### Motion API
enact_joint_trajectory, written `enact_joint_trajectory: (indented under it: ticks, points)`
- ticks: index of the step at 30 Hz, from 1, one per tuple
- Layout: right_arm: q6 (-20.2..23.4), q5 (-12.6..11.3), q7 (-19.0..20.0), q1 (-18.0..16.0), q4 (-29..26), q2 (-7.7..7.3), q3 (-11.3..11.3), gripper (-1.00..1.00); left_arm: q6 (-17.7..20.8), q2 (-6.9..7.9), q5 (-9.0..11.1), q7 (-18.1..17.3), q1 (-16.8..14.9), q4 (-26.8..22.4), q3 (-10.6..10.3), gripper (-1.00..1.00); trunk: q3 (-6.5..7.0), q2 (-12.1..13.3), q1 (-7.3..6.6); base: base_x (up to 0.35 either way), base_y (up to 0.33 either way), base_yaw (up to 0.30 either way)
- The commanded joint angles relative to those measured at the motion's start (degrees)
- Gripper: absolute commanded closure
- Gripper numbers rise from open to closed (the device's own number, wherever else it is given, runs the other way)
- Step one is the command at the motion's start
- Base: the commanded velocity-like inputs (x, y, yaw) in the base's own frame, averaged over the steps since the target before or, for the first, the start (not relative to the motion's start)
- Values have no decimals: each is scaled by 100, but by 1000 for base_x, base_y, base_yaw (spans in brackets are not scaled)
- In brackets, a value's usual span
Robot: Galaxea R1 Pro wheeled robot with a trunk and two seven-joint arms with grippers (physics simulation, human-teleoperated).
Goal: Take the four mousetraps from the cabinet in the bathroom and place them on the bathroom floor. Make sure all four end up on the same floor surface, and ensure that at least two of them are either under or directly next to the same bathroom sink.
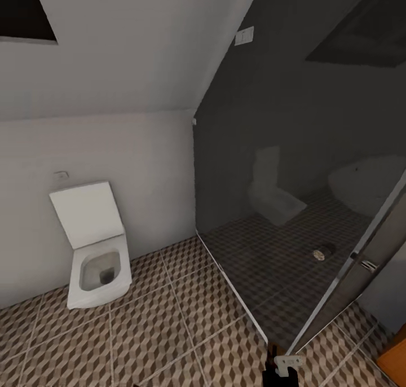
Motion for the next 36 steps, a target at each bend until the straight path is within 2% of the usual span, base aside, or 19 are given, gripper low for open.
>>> enact_joint_trajectory:
  ticks: [1, 30, 36]
  points:
    - [-20, -60, 42, -4, 4, -2, 20, 100, -9, -1, 8, 47, -8, 5, -49, 100, -11, -11, 3, 0, 0, 262]
    - [-20, -60, 42, -4, 4, -2, 23, 100, -9, -1, 8, 47, -8, 5, -49, 100, -11, -11, 3, 0, 1, 262]
    - [-20, -60, 42, -4, 4, -2, 25, 100, -9, -1, 8, 47, -8, 5, -49, 100, -11, -11, 3, 0, 126, 262]
